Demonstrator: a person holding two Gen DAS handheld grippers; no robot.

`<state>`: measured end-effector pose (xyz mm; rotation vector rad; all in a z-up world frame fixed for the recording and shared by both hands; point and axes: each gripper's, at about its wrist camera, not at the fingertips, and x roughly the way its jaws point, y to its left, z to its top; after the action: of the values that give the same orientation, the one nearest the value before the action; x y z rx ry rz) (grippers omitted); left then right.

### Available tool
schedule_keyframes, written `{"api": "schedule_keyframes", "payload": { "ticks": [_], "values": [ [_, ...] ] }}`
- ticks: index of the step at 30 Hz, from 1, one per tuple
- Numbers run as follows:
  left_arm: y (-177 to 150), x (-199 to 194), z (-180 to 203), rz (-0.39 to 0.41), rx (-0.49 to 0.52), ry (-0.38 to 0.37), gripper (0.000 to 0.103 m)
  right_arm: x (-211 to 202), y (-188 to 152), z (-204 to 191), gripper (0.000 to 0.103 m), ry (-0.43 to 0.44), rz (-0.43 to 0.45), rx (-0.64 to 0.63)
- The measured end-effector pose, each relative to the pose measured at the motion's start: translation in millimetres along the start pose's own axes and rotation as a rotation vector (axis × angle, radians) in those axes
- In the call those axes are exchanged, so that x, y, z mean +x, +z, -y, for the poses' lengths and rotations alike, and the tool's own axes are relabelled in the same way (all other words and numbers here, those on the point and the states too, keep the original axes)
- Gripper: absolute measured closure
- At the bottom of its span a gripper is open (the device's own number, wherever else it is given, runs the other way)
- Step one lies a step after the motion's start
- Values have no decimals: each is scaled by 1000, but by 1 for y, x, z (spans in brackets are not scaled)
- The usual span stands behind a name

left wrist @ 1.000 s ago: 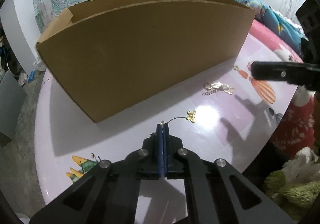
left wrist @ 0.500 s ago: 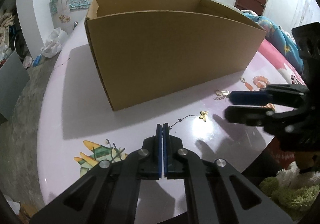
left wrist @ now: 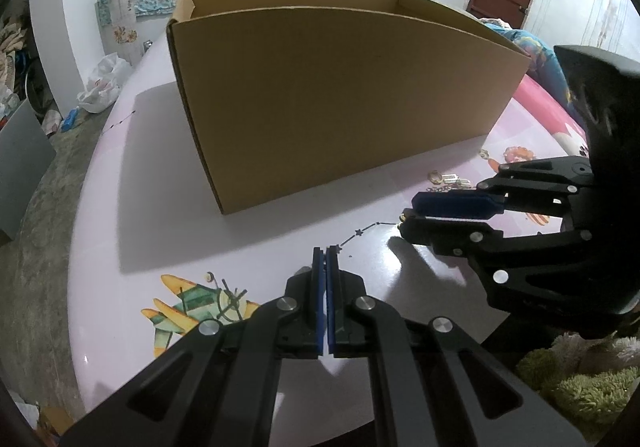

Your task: Organize jewelry

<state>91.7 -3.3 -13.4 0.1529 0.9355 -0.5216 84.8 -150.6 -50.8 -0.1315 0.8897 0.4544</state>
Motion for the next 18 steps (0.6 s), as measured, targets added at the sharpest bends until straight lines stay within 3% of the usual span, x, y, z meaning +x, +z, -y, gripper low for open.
{"api": "schedule_keyframes", "payload": {
  "ticks": [8, 12, 18],
  "values": [
    [0, 1, -2, -5, -11, 1, 102, -3, -1, -2, 87, -10, -16, -91],
    [-1, 1, -3, -5, -11, 1, 102, -2, 1, -6, 92, -7, -21, -114],
    [0, 0, -2, 1, -5, 2, 102, -6, -1, 0, 93, 15, -16, -78]
  ]
}}
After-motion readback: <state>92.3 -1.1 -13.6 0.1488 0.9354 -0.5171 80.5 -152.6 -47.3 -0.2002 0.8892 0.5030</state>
